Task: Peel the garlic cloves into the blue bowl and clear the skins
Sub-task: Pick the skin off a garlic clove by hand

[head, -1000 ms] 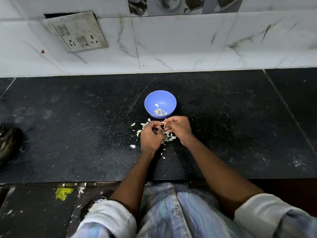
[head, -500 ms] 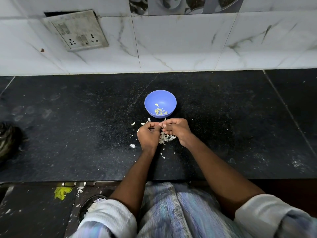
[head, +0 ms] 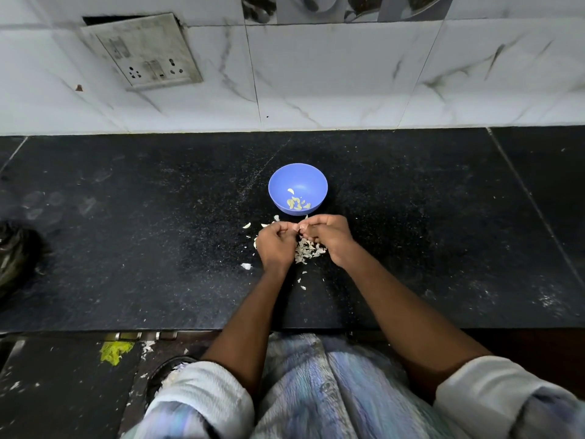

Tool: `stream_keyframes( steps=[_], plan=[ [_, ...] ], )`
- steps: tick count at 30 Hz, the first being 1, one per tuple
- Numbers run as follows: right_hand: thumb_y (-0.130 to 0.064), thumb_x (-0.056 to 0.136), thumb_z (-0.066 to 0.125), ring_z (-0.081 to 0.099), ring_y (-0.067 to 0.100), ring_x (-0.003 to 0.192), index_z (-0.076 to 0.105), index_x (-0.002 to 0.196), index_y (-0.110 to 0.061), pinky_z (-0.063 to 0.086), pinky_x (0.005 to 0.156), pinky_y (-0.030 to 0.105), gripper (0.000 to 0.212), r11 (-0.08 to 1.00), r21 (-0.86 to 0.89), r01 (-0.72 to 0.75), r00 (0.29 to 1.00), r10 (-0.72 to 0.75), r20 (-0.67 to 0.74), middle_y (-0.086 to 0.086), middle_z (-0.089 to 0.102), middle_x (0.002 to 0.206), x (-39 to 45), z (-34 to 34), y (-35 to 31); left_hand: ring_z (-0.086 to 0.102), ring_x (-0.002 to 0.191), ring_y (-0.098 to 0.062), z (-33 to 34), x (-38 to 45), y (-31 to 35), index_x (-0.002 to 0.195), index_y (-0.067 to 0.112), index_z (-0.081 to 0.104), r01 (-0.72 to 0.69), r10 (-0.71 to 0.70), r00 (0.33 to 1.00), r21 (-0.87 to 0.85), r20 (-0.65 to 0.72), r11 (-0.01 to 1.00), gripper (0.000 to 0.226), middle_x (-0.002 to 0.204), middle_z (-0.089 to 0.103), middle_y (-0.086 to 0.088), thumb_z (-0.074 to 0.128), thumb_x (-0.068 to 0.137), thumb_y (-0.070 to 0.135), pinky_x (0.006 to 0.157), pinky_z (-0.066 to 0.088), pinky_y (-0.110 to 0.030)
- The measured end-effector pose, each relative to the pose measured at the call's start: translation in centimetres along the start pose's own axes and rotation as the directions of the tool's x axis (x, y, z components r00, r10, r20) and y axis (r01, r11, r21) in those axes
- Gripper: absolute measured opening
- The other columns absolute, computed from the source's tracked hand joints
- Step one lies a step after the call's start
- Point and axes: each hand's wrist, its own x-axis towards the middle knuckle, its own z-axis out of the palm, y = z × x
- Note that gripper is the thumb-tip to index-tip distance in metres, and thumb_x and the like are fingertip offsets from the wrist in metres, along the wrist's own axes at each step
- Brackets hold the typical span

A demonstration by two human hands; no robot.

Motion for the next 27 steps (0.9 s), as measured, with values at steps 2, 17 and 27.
stream_keyframes(
  steps=[2,17,27],
  plan=[
    [0.007,0.085,0.075,0.073,0.013,0.073,0.078,0.093,-0.001,0.058,0.072,0.023,0.012,0.978,-0.063,0.198,0.978,-0.201,-0.05,0.01,0.077,0.082,-0.3,0.4,0.4,0.056,0.058,-0.01,1.0,0.0,0.6,0.084,0.004,0.081,0.293,-0.302,0.953,-0.297,0.016,0.909,0.01,0.063,0.07,0.0,0.075,0.092,0.006,0.055,0.049,-0.024],
    [0.003,0.092,0.068,0.072,0.016,0.074,0.073,0.099,0.0,0.059,0.072,0.023,0.009,0.943,0.292,-0.157,0.987,0.158,0.02,0.013,0.076,0.083,-0.1,-0.1,-1.3,0.073,0.074,-0.005,-0.4,0.0,-0.1,0.091,0.014,0.082,-0.03,0.028,0.999,-0.076,-0.025,0.997,0.004,0.083,0.079,0.008,0.078,0.093,0.012,0.074,0.059,-0.024],
    [0.009,0.083,0.066,0.073,0.023,0.081,0.077,0.096,-0.003,0.06,0.084,0.034,0.02,0.999,-0.019,0.029,0.998,-0.03,-0.055,0.02,0.078,0.089,-0.4,-0.4,-0.3,0.075,0.079,-0.012,-0.1,-0.5,-0.3,0.104,0.011,0.075,-0.067,0.07,0.997,-0.083,0.027,0.994,0.029,0.091,0.078,0.002,0.07,0.085,-0.01,0.078,0.064,-0.03]
  ],
)
